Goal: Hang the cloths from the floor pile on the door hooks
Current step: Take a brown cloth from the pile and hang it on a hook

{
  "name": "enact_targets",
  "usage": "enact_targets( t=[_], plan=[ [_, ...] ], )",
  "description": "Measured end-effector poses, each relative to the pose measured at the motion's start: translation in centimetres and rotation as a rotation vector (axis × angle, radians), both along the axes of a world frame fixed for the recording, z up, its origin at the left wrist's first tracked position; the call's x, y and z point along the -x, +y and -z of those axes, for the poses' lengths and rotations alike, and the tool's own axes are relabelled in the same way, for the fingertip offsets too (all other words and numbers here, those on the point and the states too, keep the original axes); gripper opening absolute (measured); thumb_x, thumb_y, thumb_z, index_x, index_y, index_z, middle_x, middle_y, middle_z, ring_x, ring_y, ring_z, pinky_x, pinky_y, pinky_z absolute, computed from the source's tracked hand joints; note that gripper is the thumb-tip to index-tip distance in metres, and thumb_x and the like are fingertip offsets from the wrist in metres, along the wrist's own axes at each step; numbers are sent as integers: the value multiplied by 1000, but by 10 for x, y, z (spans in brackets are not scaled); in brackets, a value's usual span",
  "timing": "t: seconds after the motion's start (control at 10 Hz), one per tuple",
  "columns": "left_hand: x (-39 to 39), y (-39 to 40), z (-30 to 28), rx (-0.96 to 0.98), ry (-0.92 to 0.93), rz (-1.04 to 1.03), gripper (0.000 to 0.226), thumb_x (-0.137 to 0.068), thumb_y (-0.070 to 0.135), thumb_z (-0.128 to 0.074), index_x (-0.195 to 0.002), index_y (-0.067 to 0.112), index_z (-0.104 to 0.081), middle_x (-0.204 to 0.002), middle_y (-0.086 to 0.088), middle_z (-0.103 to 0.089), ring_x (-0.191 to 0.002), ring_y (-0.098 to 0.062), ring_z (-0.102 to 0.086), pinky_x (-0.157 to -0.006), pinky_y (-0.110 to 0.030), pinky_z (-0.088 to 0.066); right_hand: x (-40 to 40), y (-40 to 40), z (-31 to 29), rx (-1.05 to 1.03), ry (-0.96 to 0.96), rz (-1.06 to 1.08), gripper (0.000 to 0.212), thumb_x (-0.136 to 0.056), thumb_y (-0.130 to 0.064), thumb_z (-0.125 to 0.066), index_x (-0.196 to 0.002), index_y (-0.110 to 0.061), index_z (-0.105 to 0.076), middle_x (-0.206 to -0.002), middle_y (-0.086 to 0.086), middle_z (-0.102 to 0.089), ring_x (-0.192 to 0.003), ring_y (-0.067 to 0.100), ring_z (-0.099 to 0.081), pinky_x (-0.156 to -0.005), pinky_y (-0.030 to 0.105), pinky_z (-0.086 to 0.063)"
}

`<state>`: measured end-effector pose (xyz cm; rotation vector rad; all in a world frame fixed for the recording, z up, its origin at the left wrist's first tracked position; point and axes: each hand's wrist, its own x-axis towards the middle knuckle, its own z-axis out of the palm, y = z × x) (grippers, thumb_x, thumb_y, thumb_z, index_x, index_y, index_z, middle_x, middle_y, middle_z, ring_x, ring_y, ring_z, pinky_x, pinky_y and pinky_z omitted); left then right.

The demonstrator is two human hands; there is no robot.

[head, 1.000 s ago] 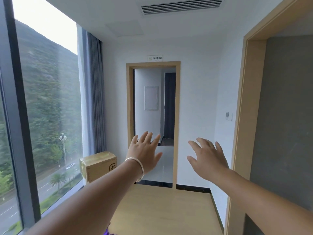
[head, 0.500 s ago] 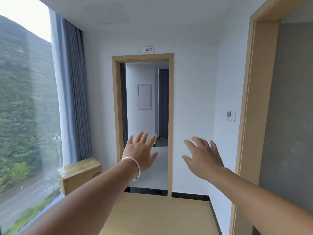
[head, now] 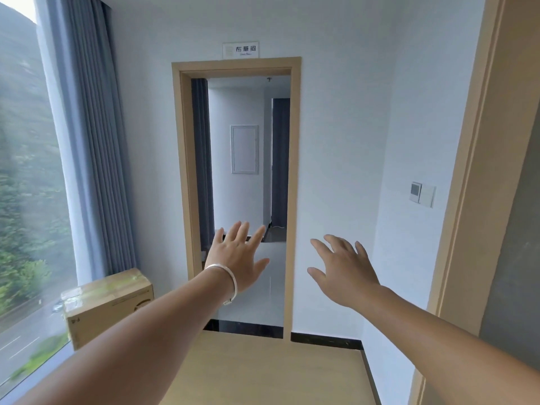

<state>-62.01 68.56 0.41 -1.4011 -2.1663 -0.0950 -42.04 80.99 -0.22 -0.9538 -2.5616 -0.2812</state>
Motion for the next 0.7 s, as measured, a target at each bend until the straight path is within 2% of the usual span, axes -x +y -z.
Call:
enact_targets(
  t=[0.4, 0.7],
  plan=[
    [193, 131, -3, -16, -16, 26, 70, -94, 63, -21, -150, 32, 5, -160, -6, -5, -147, -26, 0, -118, -49, -6, 185, 129, -1, 1, -18, 35, 61, -97, -52, -35, -151, -30, -17, -158, 1, -18, -145, 18, -12, -117, 48, -7],
    [316, 175, 10, -2, -20, -36, 69, -94, 63, -23, -150, 32, 2, -159, -5, -7, -147, -26, -1, -117, -49, -7, 327, 188, 9, 8, -13, -48, 60, -96, -52, -37, -149, -30, -20, -155, 0, -22, -143, 20, -19, -116, 47, -12]
  ],
)
